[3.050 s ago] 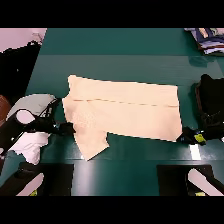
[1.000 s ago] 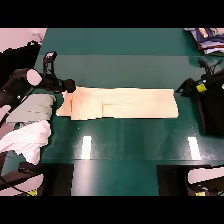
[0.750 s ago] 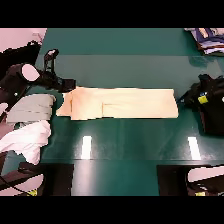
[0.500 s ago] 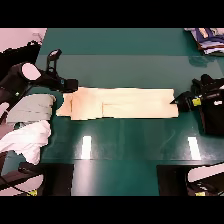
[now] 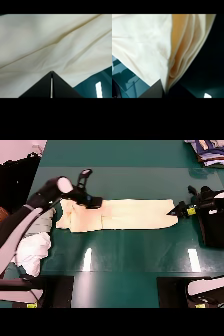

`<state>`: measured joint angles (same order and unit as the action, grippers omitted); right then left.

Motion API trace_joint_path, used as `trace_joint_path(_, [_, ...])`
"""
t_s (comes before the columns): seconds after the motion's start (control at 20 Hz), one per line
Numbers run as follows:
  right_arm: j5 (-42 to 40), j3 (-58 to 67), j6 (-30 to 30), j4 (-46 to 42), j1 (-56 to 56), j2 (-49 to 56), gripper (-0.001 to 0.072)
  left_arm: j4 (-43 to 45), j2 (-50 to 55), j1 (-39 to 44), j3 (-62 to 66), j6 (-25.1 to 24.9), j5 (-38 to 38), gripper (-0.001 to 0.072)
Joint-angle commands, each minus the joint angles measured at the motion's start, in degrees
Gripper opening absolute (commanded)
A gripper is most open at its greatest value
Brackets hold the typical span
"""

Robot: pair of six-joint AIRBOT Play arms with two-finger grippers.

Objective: Fold the shirts.

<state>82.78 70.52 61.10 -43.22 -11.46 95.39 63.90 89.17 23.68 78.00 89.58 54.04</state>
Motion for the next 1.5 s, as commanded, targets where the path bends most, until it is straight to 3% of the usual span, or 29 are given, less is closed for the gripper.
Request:
trace_joint_path(0.0, [2.86,3.82,3.80,0.70,0.96,-7.41,0.0019,-1.64,9.64,4.74,9.64,0.02,1.27,0.0030])
trace_joint_path(0.4, [7.19,21.46,12.09,0.68,14.36,-13.49,0.0020,-8.09,21.55,10.43,20.24,0.11,-0.20,0.0030])
trace_joint_path(0.85, [4.17,29.64,12.76,0.61,27.58,-12.90,0.0020,-8.46,23.23,10.56,20.55,-0.13,0.00,0.0030])
trace_joint_path(1.05, [2.69,30.69,11.91,0.70,29.64,-12.92,0.0020,-1.88,23.15,10.43,26.56,0.04,4.26,0.0029])
trace_joint_path(1.35, [2.14,30.69,8.83,5.46,34.21,-10.05,0.0020,5.70,22.27,0.68,41.35,0.44,17.64,0.0029])
trace_joint_path(1.45, [0.57,30.69,6.16,8.17,37.79,-7.52,0.0020,8.22,18.05,-4.83,41.20,0.44,17.51,0.0029])
